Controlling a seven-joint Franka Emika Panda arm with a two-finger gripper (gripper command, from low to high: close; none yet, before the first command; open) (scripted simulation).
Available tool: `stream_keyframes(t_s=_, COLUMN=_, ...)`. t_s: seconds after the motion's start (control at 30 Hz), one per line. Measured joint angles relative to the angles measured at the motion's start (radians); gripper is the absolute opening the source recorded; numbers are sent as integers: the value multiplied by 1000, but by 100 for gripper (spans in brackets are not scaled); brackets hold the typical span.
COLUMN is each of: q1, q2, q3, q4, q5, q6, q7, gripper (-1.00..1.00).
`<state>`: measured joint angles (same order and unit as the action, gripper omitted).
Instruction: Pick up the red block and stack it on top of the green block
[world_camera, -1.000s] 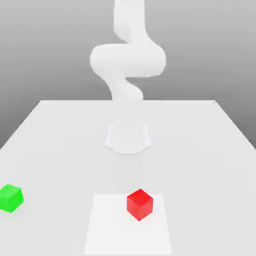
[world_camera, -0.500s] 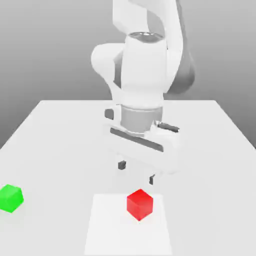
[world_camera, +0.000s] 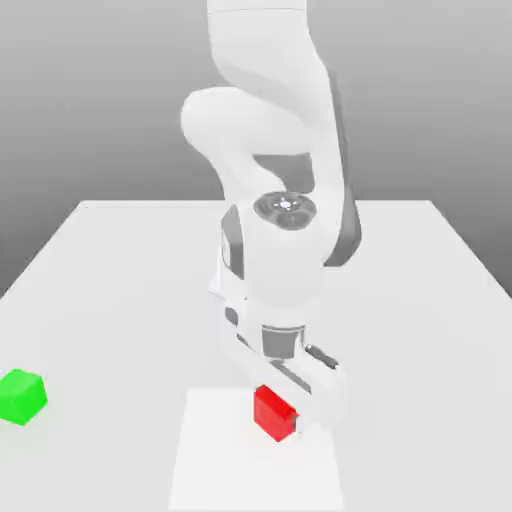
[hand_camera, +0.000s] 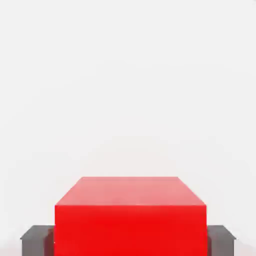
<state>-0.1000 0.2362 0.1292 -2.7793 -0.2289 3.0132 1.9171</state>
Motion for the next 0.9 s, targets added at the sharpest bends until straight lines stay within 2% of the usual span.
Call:
stream_keyframes(t_s=0.1, q1=-1, q2=-3, q3=2, q4=0, q5=3, q6=-2, q7=-2, gripper=-100)
stream_keyframes(t_s=0.27, q1=-53, q2=-122, q3=85, q4=-17, q5=130, q6=-98, q7=-93, gripper=-100)
stream_keyframes(t_s=0.43, q1=-36, q2=-241, q3=98, q4=-34, q5=233, q6=-202, q7=-170, gripper=-100)
stream_keyframes(t_s=0.53, q1=17, q2=-242, q3=6, q4=3, q5=248, q6=-239, q7=-184, gripper=-100)
stream_keyframes(t_s=0.7, q1=15, q2=-232, q3=-149, q4=54, q5=257, q6=-278, q7=-201, gripper=-100)
stream_keyframes(t_s=0.8, q1=-22, q2=-227, q3=-231, q4=82, q5=260, q6=-300, q7=-210, gripper=-100)
stream_keyframes(t_s=0.9, q1=-126, q2=-217, q3=-318, q4=117, q5=262, q6=-326, q7=-219, gripper=-100)
